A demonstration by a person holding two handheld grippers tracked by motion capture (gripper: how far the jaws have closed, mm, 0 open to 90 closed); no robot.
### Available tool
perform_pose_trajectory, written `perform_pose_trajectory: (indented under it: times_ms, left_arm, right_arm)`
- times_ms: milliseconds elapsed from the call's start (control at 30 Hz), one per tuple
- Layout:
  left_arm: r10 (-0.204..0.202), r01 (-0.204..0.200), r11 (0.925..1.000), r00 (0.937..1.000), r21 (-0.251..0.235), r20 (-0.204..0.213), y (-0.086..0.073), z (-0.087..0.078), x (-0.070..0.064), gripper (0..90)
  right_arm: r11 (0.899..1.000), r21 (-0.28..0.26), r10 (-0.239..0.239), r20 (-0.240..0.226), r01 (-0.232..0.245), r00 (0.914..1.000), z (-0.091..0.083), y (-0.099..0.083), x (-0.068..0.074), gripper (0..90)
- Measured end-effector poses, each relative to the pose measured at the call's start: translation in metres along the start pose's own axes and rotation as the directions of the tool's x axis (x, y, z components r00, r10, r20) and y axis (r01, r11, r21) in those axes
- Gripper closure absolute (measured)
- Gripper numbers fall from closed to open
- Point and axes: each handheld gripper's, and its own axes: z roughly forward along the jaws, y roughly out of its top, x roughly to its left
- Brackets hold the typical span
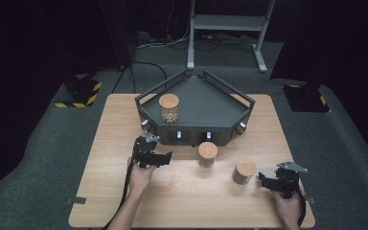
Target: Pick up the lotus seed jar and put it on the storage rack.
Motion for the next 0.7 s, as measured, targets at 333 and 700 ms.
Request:
perform_pose_trajectory:
  times_ms: [333,700]
  left_arm:
    - [-0.006,0.006,1.0,1.0,0.004,0.001,-0.0041,0.0015,0.0005,10.4]
    - [-0.012,0.012,0.9999,0.9999,0.009,-0.001,-0.0091,0.0031,0.0011,10.4]
  right_arm:
    - [1.0,0.0,0.0,0.0,0.0,1.0,0.0,0.0,0.0,8.2]
    - [1.0,0.0,0.0,0.0,0.0,1.0,0.0,0.0,0.0,8.2]
